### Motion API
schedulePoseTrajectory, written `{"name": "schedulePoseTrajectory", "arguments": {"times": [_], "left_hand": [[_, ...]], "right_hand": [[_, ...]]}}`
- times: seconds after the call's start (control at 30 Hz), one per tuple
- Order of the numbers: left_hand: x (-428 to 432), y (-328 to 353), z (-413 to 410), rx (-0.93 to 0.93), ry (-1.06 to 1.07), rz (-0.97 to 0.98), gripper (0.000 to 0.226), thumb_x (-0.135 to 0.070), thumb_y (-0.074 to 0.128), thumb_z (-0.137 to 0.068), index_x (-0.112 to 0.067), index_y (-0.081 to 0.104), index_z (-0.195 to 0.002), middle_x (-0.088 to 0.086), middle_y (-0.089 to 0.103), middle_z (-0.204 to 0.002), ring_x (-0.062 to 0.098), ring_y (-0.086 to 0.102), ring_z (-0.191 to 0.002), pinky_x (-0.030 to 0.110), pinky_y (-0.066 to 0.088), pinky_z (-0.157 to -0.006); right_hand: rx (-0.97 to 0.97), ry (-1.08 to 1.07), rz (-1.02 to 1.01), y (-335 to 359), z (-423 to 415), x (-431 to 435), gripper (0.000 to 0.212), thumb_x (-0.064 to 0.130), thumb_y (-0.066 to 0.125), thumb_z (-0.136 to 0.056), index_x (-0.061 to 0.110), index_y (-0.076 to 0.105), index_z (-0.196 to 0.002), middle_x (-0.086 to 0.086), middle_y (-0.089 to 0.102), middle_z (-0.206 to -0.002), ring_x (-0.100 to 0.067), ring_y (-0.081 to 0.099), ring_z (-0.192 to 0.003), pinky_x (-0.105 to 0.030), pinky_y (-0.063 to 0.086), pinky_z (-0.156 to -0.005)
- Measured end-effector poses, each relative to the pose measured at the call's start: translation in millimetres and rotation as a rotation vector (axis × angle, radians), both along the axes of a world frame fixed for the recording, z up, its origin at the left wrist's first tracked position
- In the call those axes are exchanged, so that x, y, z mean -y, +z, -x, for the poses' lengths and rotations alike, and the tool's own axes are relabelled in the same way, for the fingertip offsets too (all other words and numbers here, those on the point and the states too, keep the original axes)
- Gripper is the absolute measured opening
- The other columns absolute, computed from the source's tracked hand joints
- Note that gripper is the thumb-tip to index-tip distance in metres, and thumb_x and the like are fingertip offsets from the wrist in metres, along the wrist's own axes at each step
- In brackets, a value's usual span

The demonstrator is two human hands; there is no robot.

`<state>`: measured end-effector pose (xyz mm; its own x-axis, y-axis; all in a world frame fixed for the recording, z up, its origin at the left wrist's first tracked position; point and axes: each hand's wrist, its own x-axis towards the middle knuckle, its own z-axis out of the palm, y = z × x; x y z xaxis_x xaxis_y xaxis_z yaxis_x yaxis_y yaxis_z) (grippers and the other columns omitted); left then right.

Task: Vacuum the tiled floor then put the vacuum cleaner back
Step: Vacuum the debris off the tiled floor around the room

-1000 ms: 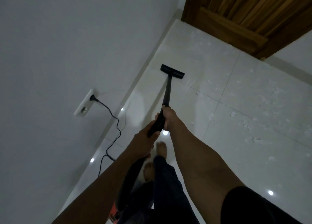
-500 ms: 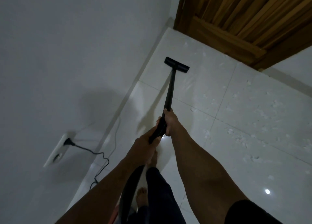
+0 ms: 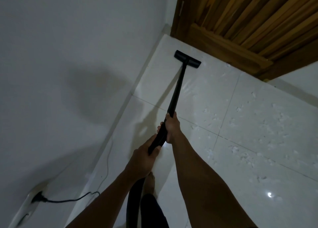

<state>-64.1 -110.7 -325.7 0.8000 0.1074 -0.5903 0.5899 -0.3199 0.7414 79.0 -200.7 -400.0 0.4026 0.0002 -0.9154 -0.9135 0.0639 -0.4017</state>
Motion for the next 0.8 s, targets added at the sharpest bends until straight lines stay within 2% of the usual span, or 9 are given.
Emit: {"name": "schedulePoseTrajectory", "arguments": {"times": [0.07,0.13,0.23,0.4,0.63,0.8], "left_hand": [[1.7,-7.7,-9.6,0.001,0.007,0.014,0.051,-0.044,0.046,-0.104,-0.041,0.033,-0.152,-0.007,0.068,-0.077,-0.003,0.059,-0.052,0.014,0.046,-0.048],[4.2,-13.9,-17.1,0.007,0.029,0.042,0.049,-0.043,0.047,-0.104,-0.042,0.035,-0.151,-0.008,0.064,-0.066,0.000,0.057,-0.048,0.014,0.046,-0.045],[4.8,-21.8,-30.8,-0.011,0.073,0.080,0.046,-0.045,0.046,-0.103,-0.050,0.035,-0.148,0.003,0.065,-0.068,0.004,0.055,-0.046,0.016,0.046,-0.043],[2.5,-26.0,-58.4,-0.036,0.074,0.141,0.047,-0.044,0.046,-0.104,-0.060,0.030,-0.145,-0.012,0.063,-0.059,0.003,0.053,-0.041,0.019,0.047,-0.041],[4.5,-30.3,-85.4,-0.052,0.063,0.109,0.050,-0.043,0.046,-0.104,-0.053,0.030,-0.150,-0.006,0.060,-0.070,0.004,0.057,-0.044,0.020,0.048,-0.042],[0.4,-27.8,-88.5,-0.010,0.083,0.059,0.051,-0.043,0.046,-0.105,-0.050,0.028,-0.151,-0.009,0.058,-0.063,0.002,0.056,-0.041,0.019,0.047,-0.040]], "right_hand": [[0.007,0.012,0.010,-4.7,-12.2,-1.6,0.036,0.030,0.044,-0.111,0.033,0.045,-0.147,-0.007,0.046,-0.067,-0.020,0.048,-0.044,-0.027,0.049,-0.044],[0.017,0.018,0.014,-8.3,-22.4,-1.3,0.038,0.031,0.045,-0.111,0.034,0.044,-0.148,-0.007,0.046,-0.068,-0.020,0.047,-0.048,-0.027,0.049,-0.044],[0.028,0.031,0.023,-12.5,-37.1,-1.5,0.033,0.031,0.045,-0.111,0.032,0.047,-0.143,-0.007,0.046,-0.068,-0.021,0.047,-0.050,-0.028,0.049,-0.046],[0.039,0.033,0.023,-16.8,-65.2,-3.8,0.037,0.030,0.046,-0.111,0.035,0.045,-0.148,-0.007,0.047,-0.067,-0.021,0.047,-0.052,-0.029,0.049,-0.047],[0.049,0.094,0.039,-18.0,-93.3,-4.3,0.031,0.029,0.044,-0.111,0.030,0.048,-0.142,-0.008,0.048,-0.074,-0.021,0.048,-0.058,-0.029,0.051,-0.050],[0.068,0.130,0.043,-15.9,-100.7,-16.7,0.032,0.029,0.045,-0.111,0.026,0.048,-0.143,-0.009,0.047,-0.074,-0.021,0.048,-0.059,-0.029,0.051,-0.049]]}}
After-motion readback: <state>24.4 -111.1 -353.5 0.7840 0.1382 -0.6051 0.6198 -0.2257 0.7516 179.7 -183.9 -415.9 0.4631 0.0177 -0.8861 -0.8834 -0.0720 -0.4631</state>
